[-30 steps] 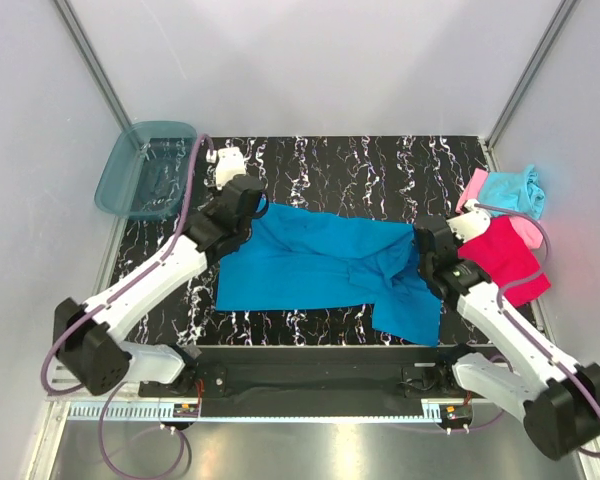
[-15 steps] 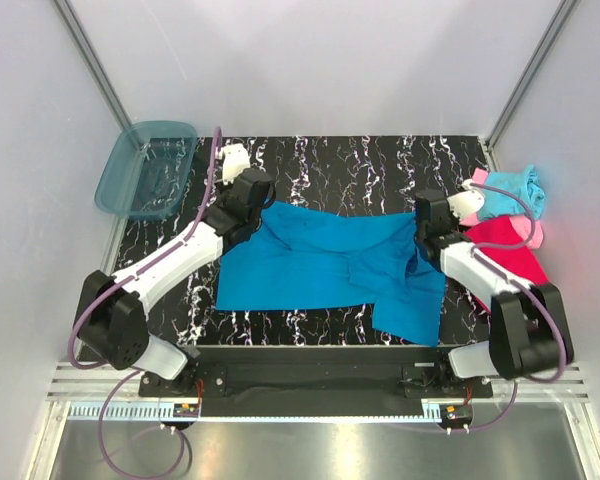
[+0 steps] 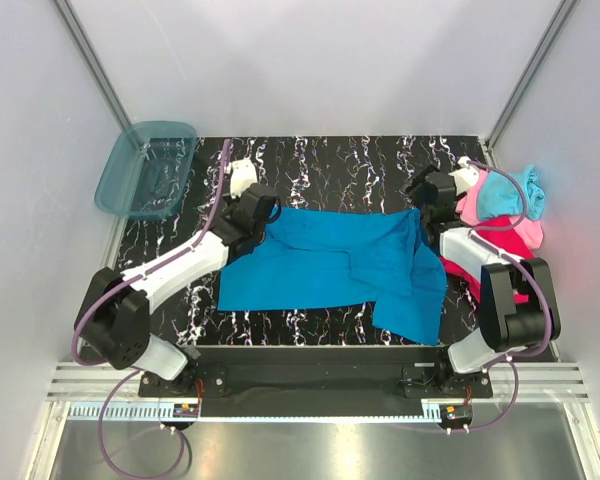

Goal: Fold and stack the t-shirts

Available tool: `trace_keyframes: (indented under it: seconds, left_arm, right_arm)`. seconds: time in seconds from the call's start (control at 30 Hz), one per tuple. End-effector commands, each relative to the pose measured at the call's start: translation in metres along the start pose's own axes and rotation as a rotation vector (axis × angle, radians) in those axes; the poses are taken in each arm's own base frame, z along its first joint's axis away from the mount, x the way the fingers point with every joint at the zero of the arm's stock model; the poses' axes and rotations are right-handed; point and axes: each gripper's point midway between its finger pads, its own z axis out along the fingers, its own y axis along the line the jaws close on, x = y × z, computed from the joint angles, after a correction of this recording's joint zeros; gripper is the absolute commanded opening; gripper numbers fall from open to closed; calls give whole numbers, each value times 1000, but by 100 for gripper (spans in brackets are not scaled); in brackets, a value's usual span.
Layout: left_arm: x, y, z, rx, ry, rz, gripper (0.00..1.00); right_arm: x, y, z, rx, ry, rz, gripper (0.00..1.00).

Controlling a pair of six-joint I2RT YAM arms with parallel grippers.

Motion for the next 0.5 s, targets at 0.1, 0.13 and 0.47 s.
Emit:
trace_keyframes:
  seconds: [0.1,0.13,0.47]
  left_arm:
    - [-15,-6,-18,55,-73,-100,0]
    - [-15,-4,-21,54,-78,-102,0]
    - [-14,5,-41,74,-107,-115,0]
  right_arm:
    - [-53,58,-55,-265,-87,41,79]
    - [-59,62,-70,-275,-88,45,74]
    - [21,-53,-139,-24,70,90,68]
